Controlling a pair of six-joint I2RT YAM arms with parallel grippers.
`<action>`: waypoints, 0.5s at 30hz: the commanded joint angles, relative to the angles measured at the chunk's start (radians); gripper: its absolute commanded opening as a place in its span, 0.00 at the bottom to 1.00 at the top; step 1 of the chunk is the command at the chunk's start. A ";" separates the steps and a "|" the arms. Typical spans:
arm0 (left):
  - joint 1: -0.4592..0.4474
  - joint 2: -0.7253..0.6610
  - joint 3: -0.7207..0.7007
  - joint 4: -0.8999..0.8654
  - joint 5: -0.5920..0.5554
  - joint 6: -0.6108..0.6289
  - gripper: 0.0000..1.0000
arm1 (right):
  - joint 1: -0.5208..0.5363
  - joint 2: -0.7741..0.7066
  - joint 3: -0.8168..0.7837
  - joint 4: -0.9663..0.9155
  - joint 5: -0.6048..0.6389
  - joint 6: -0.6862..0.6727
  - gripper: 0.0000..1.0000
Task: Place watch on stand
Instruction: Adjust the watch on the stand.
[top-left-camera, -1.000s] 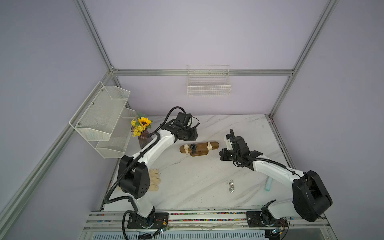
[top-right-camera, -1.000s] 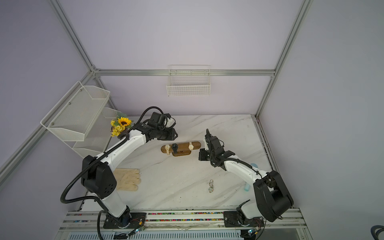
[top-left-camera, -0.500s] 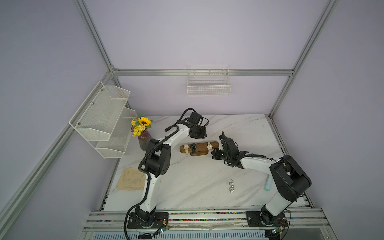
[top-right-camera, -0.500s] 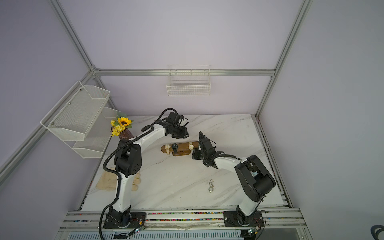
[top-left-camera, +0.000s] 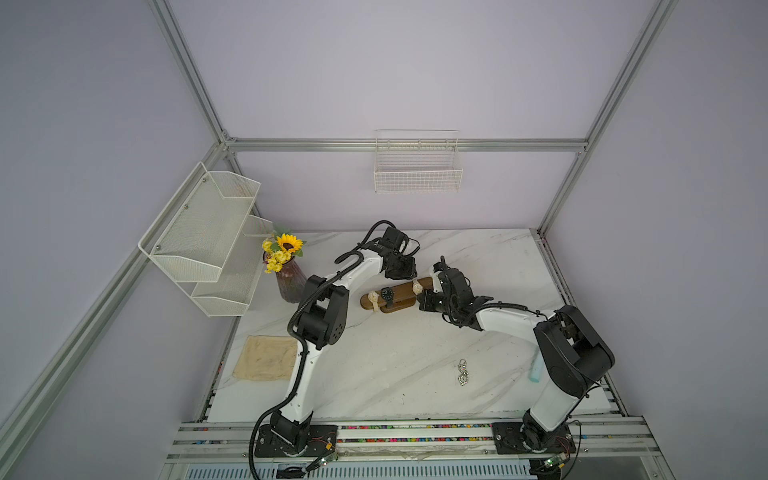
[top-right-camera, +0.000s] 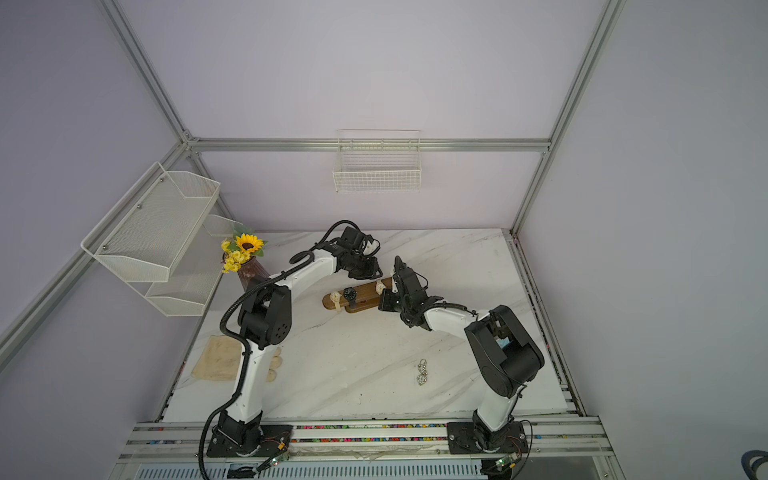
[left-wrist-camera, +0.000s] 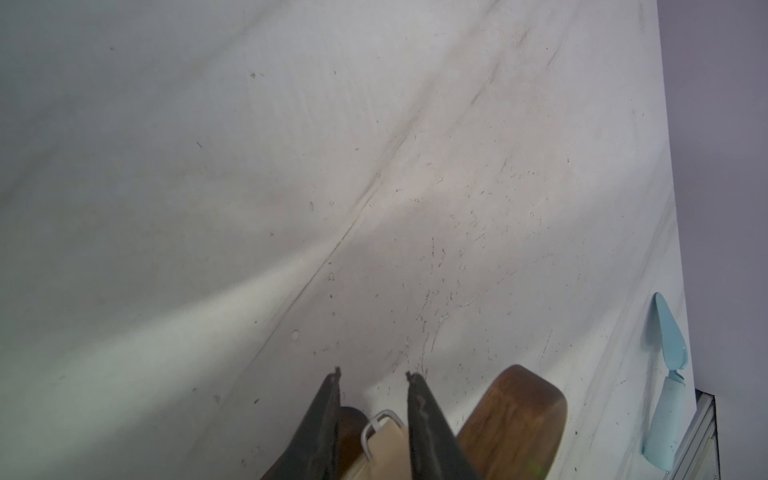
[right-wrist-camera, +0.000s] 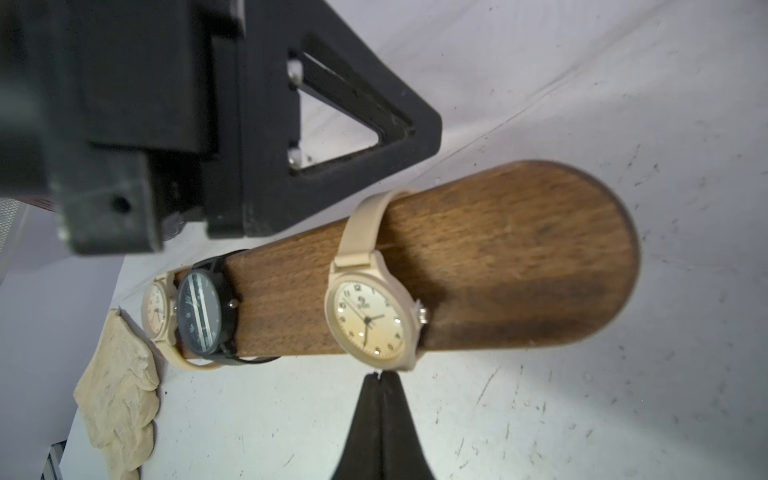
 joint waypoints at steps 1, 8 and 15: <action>-0.007 0.007 0.040 0.022 0.030 0.015 0.27 | 0.004 -0.003 0.030 0.016 0.010 -0.008 0.00; -0.007 -0.009 -0.024 0.033 0.027 0.016 0.26 | -0.002 0.023 0.101 -0.015 0.030 -0.034 0.00; -0.003 -0.021 -0.058 0.044 -0.011 0.016 0.26 | -0.016 0.051 0.121 -0.023 0.007 -0.040 0.00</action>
